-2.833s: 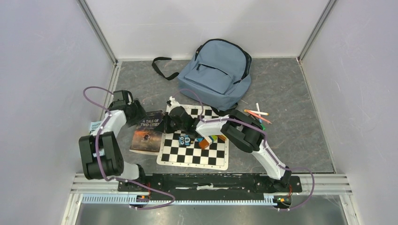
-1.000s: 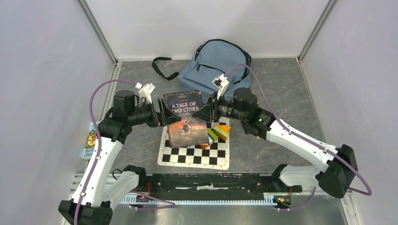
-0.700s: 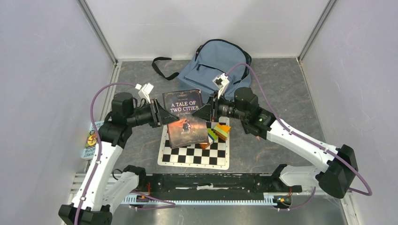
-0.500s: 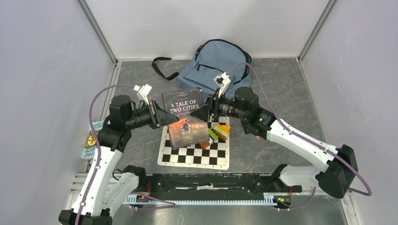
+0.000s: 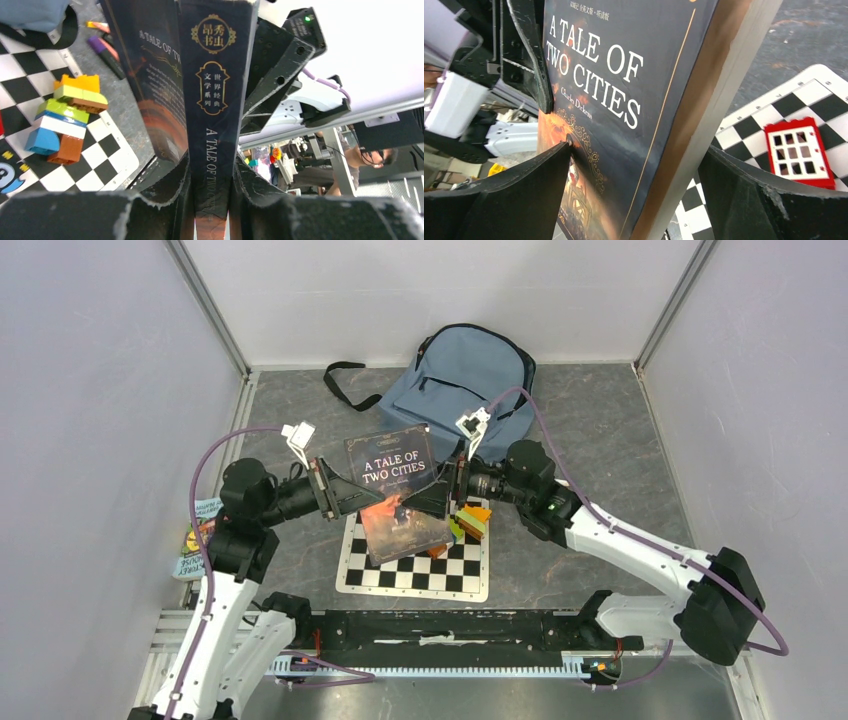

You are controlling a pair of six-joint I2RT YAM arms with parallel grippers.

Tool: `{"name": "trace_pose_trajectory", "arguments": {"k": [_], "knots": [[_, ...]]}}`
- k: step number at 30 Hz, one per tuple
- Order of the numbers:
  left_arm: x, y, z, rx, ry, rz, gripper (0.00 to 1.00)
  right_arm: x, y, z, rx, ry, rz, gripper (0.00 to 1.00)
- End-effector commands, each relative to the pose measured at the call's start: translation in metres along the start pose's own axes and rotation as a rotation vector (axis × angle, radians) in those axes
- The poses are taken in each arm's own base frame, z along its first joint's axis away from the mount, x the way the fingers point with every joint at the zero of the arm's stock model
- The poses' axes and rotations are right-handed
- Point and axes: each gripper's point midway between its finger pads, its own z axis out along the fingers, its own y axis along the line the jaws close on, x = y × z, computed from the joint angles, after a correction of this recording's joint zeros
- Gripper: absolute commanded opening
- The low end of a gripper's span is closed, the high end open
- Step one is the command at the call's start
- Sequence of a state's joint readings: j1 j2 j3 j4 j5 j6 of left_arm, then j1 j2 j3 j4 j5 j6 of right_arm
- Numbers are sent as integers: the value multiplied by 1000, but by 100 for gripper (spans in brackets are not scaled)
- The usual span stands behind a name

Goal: Pack the student bag
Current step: Pick up the book from the center of the board.

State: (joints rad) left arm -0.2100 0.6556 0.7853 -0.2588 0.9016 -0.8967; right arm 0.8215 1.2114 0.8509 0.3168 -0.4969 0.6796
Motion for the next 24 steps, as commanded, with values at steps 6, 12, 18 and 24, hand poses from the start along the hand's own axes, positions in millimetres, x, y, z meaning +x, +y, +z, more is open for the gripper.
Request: {"name": "trace_pose_trajectory", "arguments": {"k": [6,12,18,24], "knots": [[-27,-94,-20,243,-74,253,2,-5,55,0,-277,36,33,98],[-27,-102,-23,262,-69,298,2,-17,92,-11,-426,61,67,98],[-33,-105,-21,263,-76,336,2,-29,122,-28,-530,78,25,92],[-39,-108,-21,258,-94,356,2,-34,126,-33,-530,17,47,69]]}}
